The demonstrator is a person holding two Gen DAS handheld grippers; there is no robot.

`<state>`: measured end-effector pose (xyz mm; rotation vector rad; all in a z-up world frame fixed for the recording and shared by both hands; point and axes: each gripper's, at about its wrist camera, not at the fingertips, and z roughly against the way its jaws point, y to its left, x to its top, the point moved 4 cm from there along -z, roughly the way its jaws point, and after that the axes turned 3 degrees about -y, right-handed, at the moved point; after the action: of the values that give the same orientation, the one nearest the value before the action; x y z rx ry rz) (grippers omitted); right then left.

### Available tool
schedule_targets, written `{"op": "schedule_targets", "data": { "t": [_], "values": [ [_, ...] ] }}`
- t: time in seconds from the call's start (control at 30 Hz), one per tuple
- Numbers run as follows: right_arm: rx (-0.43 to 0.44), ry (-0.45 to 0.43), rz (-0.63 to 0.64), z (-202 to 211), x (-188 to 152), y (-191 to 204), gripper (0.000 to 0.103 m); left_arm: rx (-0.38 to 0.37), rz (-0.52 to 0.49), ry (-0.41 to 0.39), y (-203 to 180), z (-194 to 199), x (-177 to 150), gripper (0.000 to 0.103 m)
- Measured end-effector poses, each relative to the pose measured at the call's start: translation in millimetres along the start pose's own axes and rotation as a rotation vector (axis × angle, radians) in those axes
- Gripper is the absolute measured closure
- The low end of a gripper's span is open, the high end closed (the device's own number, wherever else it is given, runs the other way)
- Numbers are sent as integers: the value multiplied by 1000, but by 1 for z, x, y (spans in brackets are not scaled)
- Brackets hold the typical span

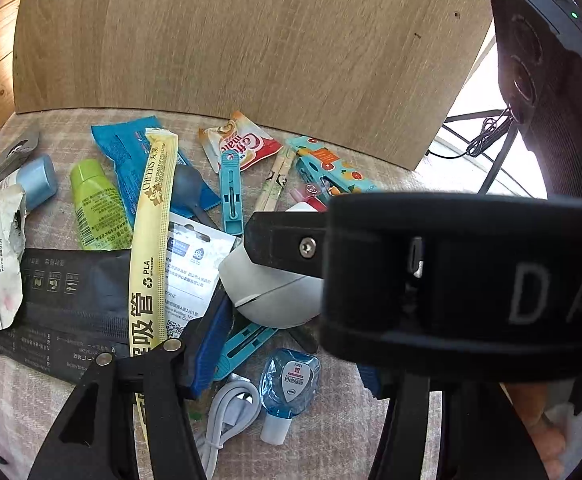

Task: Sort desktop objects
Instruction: 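Grasp the white round device with the right gripper and lift it, then carry the white device to the black tray and release it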

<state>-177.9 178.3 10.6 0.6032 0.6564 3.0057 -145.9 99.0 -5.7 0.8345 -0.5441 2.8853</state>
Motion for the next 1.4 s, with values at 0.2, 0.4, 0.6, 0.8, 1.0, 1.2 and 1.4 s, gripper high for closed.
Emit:
{"op": "schedule_targets", "data": {
  "t": [0.2, 0.4, 0.6, 0.8, 1.0, 1.2, 1.4],
  "values": [
    [-5, -25, 3, 15, -2, -1, 36, -1, -30, -27, -16, 14, -1, 49],
    [-18, -81, 2, 48, -9, -2, 36, -22, -72, -62, -42, 35, 1, 49],
    [-57, -150, -13, 92, -23, -16, 36, -73, -130, -74, -82, 52, 2, 49],
    [-98, -226, -96, 148, -41, -62, 36, -145, -242, -76, -155, 57, -1, 49],
    [-189, -309, -200, 213, -70, -130, 36, -260, -362, -41, -249, 52, -18, 49],
    [-316, -366, -322, 280, -113, -203, 36, -399, -459, 27, -347, 44, -44, 49],
    [-421, -405, -445, 344, -149, -263, 36, -493, -554, 95, -435, 36, -66, 48]
  ]
}}
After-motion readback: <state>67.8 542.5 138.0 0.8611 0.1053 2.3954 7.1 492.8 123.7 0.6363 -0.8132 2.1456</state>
